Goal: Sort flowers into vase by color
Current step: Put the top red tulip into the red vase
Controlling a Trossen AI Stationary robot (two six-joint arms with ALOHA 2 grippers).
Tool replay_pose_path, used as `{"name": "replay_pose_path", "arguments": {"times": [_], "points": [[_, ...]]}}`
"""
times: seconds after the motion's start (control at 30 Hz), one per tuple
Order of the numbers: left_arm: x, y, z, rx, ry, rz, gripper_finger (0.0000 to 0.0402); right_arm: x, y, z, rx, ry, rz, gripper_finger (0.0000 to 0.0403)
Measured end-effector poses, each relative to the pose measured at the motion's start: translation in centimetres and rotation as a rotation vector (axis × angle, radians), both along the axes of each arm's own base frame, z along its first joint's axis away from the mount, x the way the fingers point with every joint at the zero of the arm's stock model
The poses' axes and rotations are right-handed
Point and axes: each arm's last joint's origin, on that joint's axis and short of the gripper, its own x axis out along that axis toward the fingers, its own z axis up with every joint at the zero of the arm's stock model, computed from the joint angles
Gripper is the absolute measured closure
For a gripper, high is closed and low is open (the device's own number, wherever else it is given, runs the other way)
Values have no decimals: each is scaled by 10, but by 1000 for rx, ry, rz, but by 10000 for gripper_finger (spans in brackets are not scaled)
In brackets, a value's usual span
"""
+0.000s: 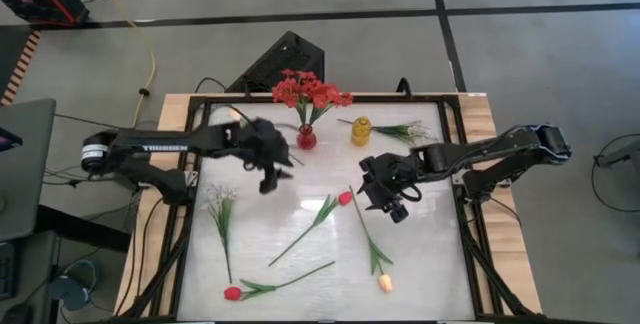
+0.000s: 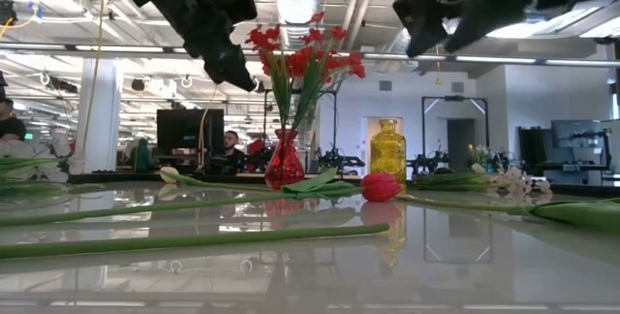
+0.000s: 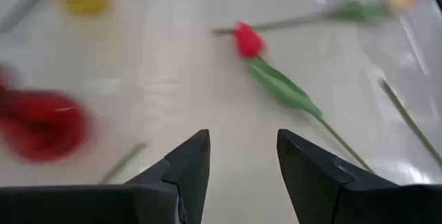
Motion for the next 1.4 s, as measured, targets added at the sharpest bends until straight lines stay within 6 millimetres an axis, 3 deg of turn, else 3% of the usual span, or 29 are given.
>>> {"name": "replay_pose_path", "arguments": {"times": [0.17, 0.27, 0.43, 0.63, 0.87, 1.07, 1.4], "points": [[13, -34, -14, 17, 40, -150, 244, 12, 20, -30, -130, 83, 217, 154], [19, -49, -20, 29, 52, -148, 244, 23, 33, -53, -223, 108, 354, 154], [31, -68, -38, -41, 107, 25, 244, 41, 47, -77, -373, 139, 264, 169], [46, -83, -72, -208, 210, 168, 244, 45, 50, -80, -409, 192, 252, 196], [62, -91, -108, -280, 294, 153, 244, 40, 40, -68, -352, 212, 154, 217], [77, -99, -110, -267, 265, 86, 244, 36, 33, -62, -296, 233, 69, 228], [80, -117, -111, -182, 240, 135, 244, 32, 37, -62, -228, 272, 5, 230]]}}
